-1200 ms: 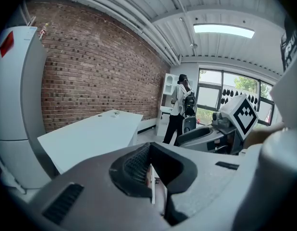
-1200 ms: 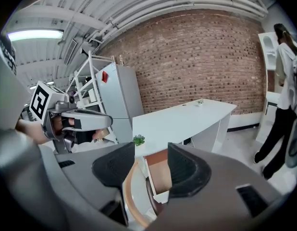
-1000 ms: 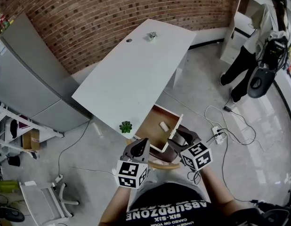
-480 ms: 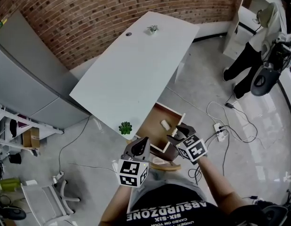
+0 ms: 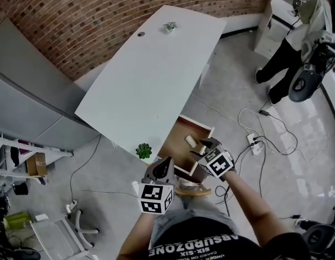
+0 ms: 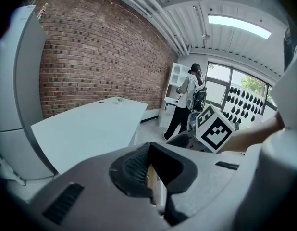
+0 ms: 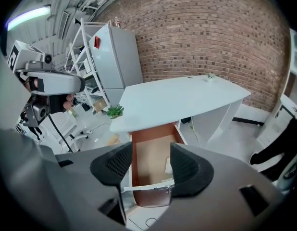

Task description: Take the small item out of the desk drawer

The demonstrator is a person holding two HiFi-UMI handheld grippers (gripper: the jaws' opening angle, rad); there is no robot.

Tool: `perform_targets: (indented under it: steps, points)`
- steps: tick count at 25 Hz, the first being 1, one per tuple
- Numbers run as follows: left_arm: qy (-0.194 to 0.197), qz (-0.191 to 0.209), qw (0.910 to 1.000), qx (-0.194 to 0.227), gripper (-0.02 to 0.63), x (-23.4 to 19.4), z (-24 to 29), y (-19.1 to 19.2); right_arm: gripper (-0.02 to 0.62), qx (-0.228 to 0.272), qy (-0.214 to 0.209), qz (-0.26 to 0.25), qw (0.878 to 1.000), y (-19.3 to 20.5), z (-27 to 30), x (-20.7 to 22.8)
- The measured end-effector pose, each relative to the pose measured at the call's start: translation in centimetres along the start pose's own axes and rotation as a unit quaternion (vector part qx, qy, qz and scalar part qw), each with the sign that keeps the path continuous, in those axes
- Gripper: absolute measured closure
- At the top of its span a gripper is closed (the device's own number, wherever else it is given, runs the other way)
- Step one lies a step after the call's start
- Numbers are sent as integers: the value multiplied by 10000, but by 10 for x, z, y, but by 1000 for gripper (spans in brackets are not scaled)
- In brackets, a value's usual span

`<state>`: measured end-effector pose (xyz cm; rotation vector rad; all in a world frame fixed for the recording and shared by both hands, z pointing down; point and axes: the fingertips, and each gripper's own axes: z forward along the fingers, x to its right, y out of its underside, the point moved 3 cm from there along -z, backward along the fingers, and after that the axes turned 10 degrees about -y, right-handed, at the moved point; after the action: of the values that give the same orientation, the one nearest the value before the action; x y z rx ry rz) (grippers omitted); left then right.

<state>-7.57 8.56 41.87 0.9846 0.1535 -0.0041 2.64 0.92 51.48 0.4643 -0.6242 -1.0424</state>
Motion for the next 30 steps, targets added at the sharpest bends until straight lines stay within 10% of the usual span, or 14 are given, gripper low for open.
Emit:
perform_targets:
  steps: [30]
  points:
    - [511,120,9947,-881,600,-25,125,21,376,-1497,-134,-530,9872,38,125,83]
